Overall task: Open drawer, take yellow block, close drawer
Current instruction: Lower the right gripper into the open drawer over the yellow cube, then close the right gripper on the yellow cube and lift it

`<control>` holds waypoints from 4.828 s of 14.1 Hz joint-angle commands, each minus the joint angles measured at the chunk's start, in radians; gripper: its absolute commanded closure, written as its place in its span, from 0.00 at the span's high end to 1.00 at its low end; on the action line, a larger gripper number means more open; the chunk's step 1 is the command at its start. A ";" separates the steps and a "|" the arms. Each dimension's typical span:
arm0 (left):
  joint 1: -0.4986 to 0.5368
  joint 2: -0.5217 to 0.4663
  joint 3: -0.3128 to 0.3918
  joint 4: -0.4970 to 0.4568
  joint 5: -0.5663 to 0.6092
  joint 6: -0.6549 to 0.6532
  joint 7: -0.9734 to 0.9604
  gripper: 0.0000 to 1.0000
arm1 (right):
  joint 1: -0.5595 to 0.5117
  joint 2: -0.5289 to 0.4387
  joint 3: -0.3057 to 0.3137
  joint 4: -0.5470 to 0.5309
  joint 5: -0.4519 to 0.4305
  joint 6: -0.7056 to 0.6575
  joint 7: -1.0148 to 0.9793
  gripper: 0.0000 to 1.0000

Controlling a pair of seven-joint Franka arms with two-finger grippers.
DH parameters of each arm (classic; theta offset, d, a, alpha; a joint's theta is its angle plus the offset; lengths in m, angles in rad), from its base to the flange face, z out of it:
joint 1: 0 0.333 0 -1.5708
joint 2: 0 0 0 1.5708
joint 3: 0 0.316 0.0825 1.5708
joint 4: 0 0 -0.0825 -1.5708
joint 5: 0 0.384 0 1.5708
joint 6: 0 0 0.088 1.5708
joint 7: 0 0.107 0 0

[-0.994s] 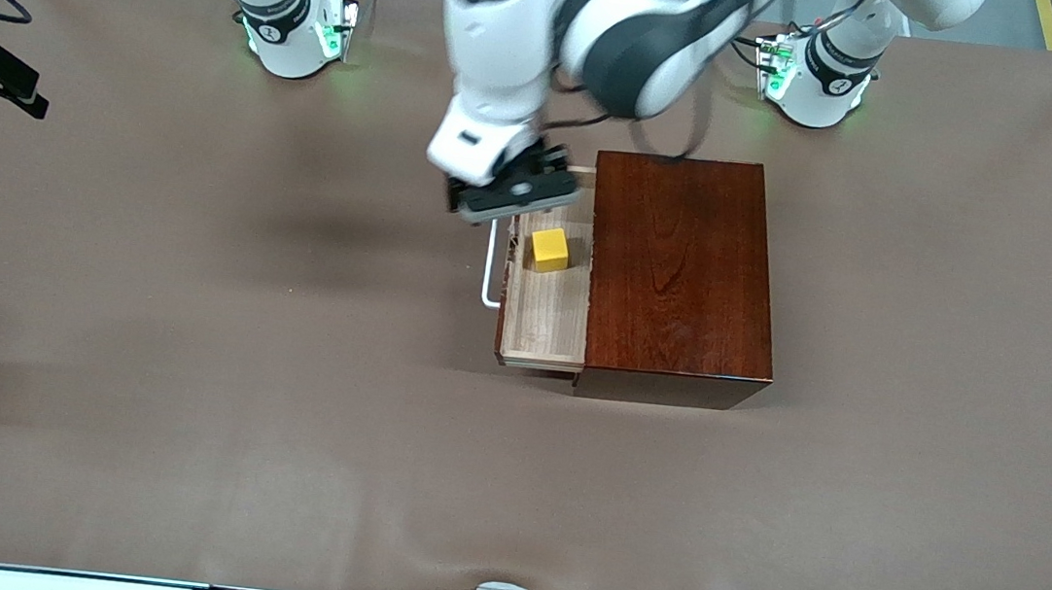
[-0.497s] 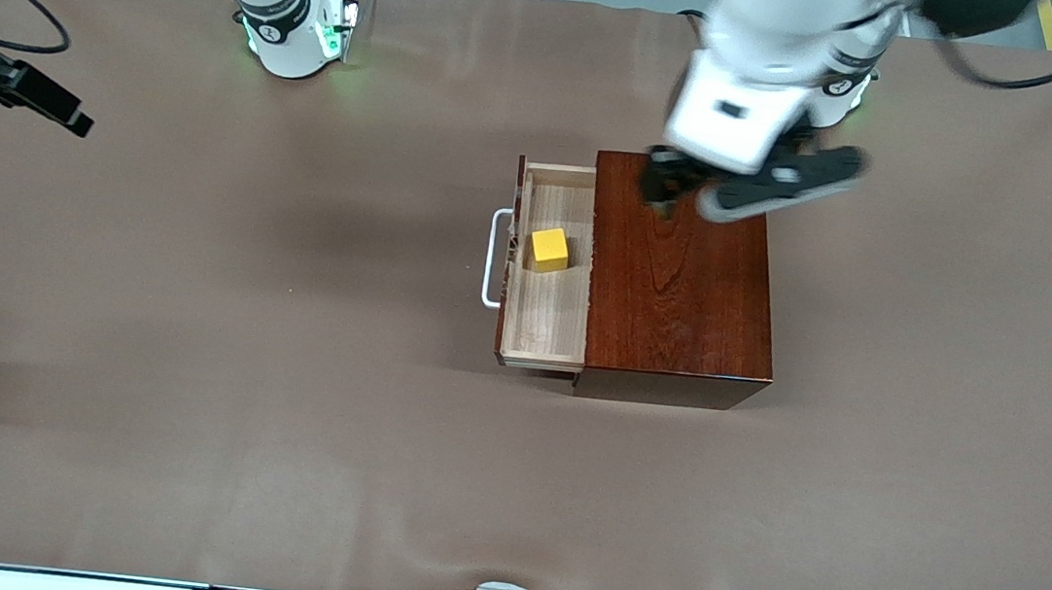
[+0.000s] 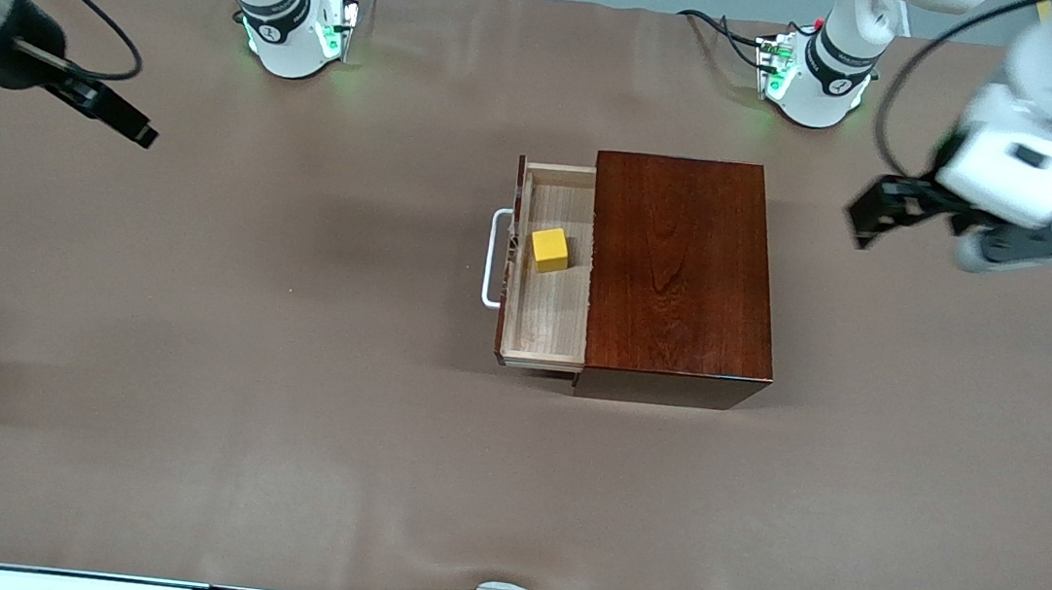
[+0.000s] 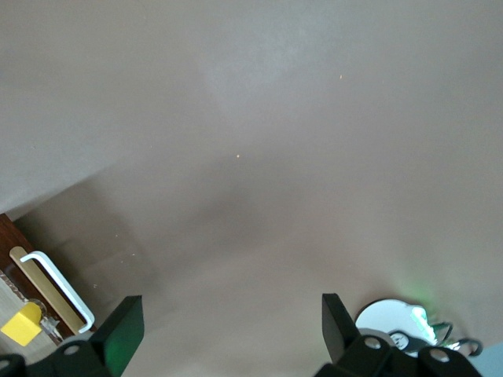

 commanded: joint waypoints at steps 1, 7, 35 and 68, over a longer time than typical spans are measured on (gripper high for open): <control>0.063 -0.059 -0.014 -0.090 -0.004 0.005 0.084 1.00 | 0.064 0.013 -0.006 -0.002 0.009 0.018 0.145 1.00; 0.213 -0.089 -0.014 -0.143 -0.002 0.008 0.322 1.00 | 0.181 0.055 -0.006 -0.002 0.009 0.047 0.408 1.00; 0.379 -0.175 -0.182 -0.281 -0.013 0.092 0.417 1.00 | 0.603 0.435 -0.006 0.004 0.031 0.622 1.469 1.00; 0.378 -0.175 -0.189 -0.276 -0.013 0.100 0.426 1.00 | 0.644 0.536 -0.001 0.125 -0.012 0.603 1.555 0.00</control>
